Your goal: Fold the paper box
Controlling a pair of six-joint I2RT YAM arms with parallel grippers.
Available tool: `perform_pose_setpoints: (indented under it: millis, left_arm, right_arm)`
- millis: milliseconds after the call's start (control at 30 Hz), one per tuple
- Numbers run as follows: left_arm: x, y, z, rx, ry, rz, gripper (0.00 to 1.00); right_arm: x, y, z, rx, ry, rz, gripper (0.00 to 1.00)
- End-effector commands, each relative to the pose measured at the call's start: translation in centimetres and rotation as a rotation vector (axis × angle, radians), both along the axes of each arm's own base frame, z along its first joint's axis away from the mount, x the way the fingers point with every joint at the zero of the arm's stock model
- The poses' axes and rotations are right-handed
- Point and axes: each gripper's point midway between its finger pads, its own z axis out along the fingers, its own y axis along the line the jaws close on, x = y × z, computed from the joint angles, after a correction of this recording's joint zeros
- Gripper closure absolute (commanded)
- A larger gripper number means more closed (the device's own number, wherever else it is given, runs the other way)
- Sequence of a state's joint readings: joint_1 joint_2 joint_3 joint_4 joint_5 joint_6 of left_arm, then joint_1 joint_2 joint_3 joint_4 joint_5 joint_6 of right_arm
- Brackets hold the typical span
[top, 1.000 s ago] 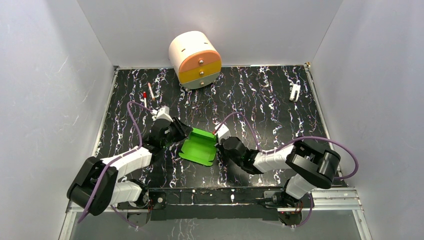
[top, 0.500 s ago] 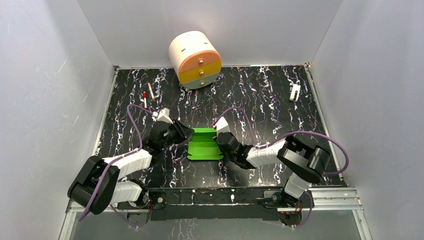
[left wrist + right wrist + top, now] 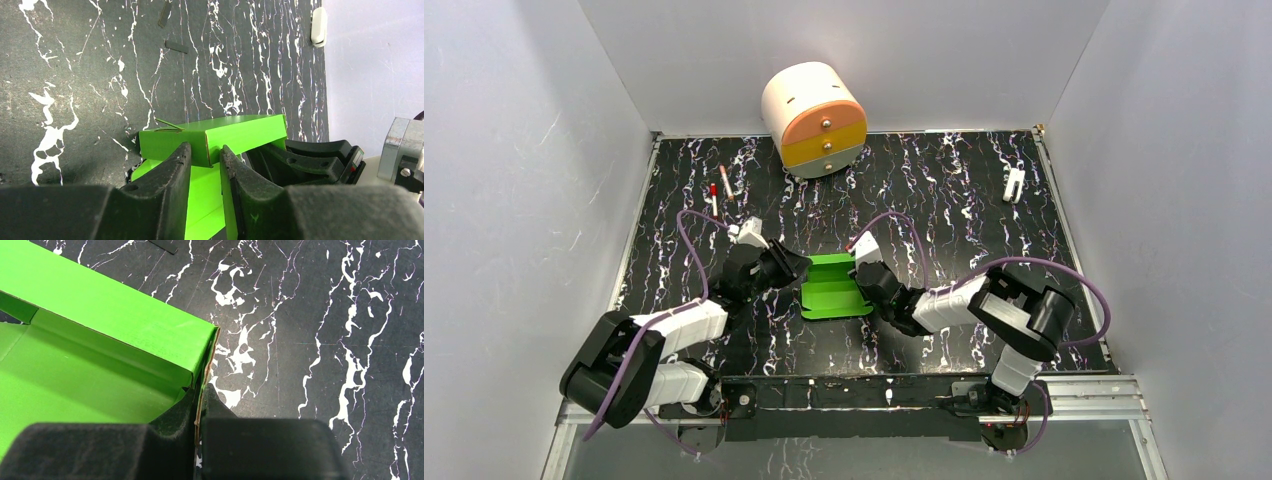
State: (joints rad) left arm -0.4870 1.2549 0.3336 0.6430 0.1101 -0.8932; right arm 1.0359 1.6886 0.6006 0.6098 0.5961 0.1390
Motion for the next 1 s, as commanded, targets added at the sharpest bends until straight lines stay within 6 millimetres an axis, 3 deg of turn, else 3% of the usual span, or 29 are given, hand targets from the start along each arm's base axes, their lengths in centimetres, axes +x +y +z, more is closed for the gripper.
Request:
perform_pose_setpoints:
  millis: [0, 533, 767, 967]
  left_arm:
    - [-2.9, -1.1, -1.7, 0.008, 0.074, -0.113, 0.76]
    - [-2.1, 0.4, -1.5, 0.111, 0.038, -0.072, 0.77]
    - [-1.5, 0.3, -0.2, 0.129, 0.003, -0.075, 0.75]
    - [-1.1, 0.5, 0.5, 0.162, -0.015, -0.076, 0.71]
  right_arm:
    - [-1.7, 3.5, 0.8, 0.113, 0.043, 0.145, 0.91]
    - [-2.8, 1.4, 3.7, 0.096, 0.045, 0.189, 0.7]
    - [-4.3, 0.6, 4.8, 0.095, 0.05, 0.311, 0.54]
    - [-6.2, 0.8, 7.4, 0.125, 0.037, 0.471, 0.41]
